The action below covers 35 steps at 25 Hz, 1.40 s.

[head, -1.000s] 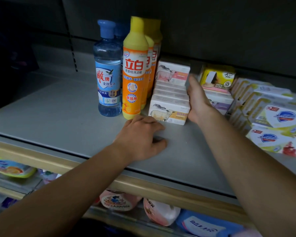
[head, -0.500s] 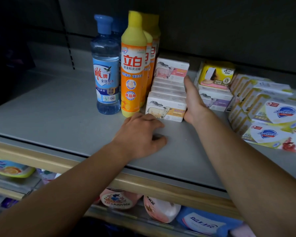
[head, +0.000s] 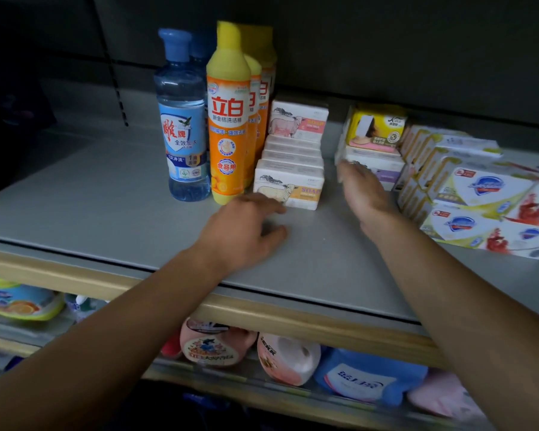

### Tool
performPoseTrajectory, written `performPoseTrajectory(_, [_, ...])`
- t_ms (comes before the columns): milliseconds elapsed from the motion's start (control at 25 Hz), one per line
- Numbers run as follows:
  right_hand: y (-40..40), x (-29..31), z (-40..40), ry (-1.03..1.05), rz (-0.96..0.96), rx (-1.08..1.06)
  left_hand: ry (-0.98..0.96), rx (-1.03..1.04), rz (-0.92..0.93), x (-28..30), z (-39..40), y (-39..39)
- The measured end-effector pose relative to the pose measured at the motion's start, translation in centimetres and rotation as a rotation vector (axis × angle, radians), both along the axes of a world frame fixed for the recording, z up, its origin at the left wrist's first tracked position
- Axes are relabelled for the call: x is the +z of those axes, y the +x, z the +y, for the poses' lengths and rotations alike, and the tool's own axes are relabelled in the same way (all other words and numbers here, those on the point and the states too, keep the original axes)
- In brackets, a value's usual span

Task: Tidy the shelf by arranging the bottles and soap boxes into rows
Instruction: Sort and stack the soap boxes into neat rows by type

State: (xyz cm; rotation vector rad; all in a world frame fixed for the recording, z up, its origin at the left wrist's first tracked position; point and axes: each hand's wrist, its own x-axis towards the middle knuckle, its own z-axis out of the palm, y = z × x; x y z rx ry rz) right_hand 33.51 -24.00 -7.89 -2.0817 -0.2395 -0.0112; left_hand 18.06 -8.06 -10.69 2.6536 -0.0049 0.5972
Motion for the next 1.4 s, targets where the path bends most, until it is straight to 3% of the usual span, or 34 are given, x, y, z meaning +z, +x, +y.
performPoseTrajectory(160, [-2.6,-2.3,-5.9,-0.629,-0.293,0.167,-0.109,-0.052,-0.184,2.2,-1.2,0.1])
performPoseTrajectory(320, [-3.4,-3.0,-6.7,-0.785,-0.321,0.259,-0.030,-0.084,-0.227,5.2,-3.3,3.7])
performPoseTrajectory(720, [-3.6,-3.7,-6.8,-0.753,-0.356,0.217,0.353,-0.075,0.125,7.0,-7.9,19.7])
performPoseTrajectory(1040, [-3.2,-3.9,-6.8,-0.733,-0.356,0.208,0.496,-0.048,0.230,6.2,-7.9,22.8])
performPoseTrajectory(1200, [-3.4,-3.9,-6.9,-0.724,-0.350,0.204,0.352,-0.023,0.052,7.6,-8.2,19.6])
performPoseTrajectory(1400, [-3.2,-3.1,-7.2,-0.605,-0.285,0.198,-0.078,-0.025,-0.234,7.9,-6.6,10.0])
